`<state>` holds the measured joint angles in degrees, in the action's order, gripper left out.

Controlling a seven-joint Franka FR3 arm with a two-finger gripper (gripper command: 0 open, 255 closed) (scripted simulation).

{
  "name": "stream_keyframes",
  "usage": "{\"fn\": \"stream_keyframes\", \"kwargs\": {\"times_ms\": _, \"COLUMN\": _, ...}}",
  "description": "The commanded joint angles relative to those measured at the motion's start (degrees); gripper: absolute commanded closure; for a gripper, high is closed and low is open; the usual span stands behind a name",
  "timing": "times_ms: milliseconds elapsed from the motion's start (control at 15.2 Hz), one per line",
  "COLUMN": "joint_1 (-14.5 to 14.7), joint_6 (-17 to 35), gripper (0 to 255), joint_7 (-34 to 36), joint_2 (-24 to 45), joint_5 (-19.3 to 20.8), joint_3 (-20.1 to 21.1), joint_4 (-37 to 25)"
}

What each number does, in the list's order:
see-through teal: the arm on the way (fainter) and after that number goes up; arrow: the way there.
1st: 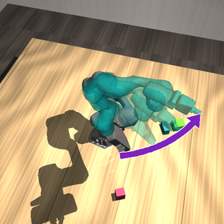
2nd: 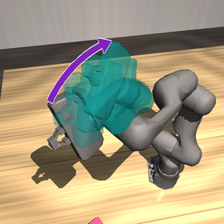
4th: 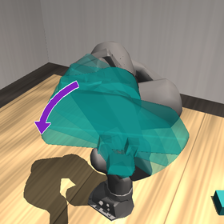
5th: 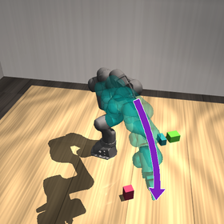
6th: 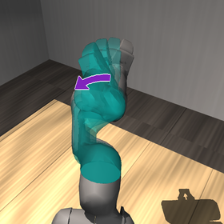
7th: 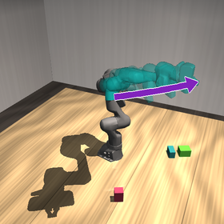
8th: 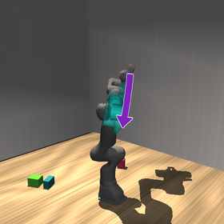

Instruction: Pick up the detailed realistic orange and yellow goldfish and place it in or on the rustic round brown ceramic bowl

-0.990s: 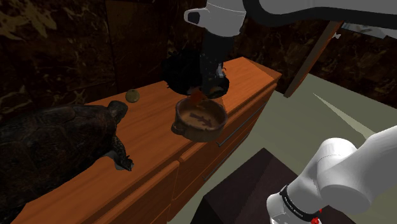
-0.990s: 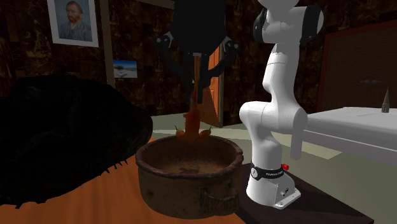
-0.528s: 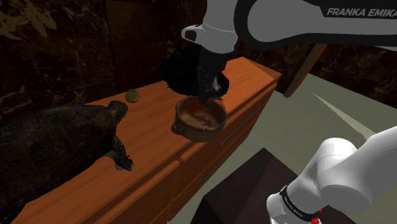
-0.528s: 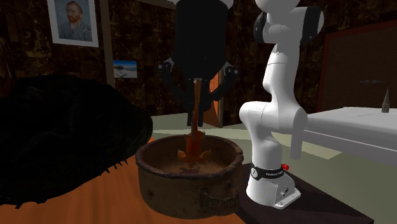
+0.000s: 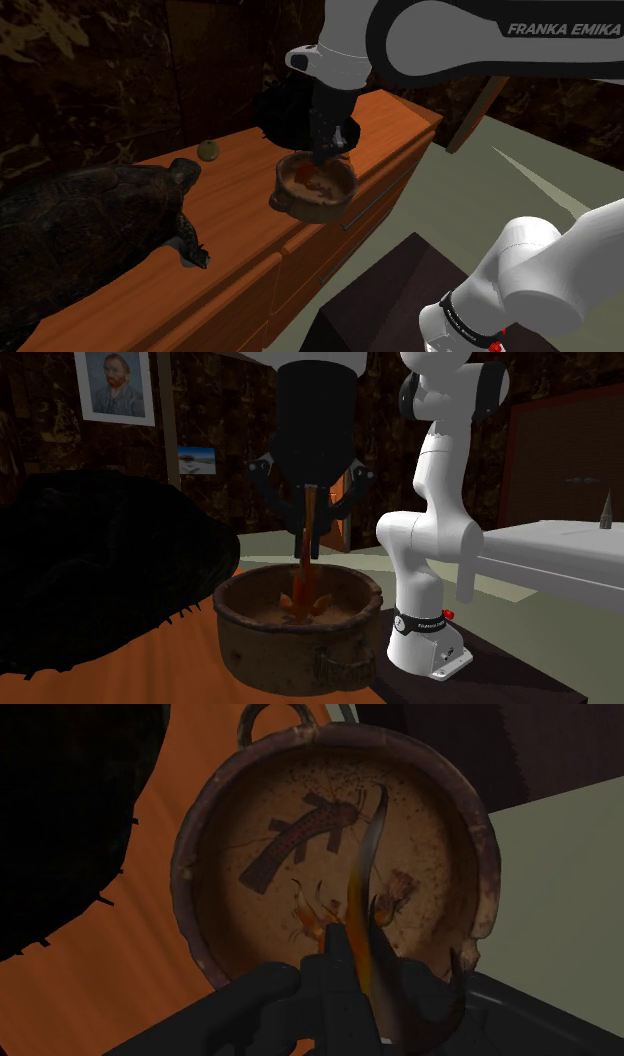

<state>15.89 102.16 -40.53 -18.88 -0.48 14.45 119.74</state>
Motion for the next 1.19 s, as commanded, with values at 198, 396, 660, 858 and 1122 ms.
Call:
{"fn": "stream_keyframes", "kwargs": {"times_ms": 198, "joint_1": 0.0, "joint_6": 0.01, "gripper": 0, "joint_7": 0.0, "joint_2": 0.0, "joint_5": 0.0, "joint_3": 0.0, "joint_4": 0.0}}
{"fn": "stream_keyframes", "kwargs": {"times_ms": 396, "joint_1": -0.01, "joint_6": -1.91, "gripper": 0, "joint_7": 0.01, "joint_2": 0.04, "joint_5": 0.01, "joint_3": -0.01, "joint_4": -1.96}}
{"fn": "stream_keyframes", "kwargs": {"times_ms": 660, "joint_1": -0.05, "joint_6": -7.28, "gripper": 0, "joint_7": 0.1, "joint_2": 0.56, "joint_5": 0.13, "joint_3": 0.04, "joint_4": -7.84}}
{"fn": "stream_keyframes", "kwargs": {"times_ms": 858, "joint_1": -0.05, "joint_6": -7.28, "gripper": 0, "joint_7": 0.1, "joint_2": 0.56, "joint_5": 0.13, "joint_3": 0.04, "joint_4": -7.84}}
{"fn": "stream_keyframes", "kwargs": {"times_ms": 1122, "joint_1": -0.05, "joint_6": -7.27, "gripper": 0, "joint_7": 0.1, "joint_2": 0.56, "joint_5": 0.13, "joint_3": 0.04, "joint_4": -7.82}}
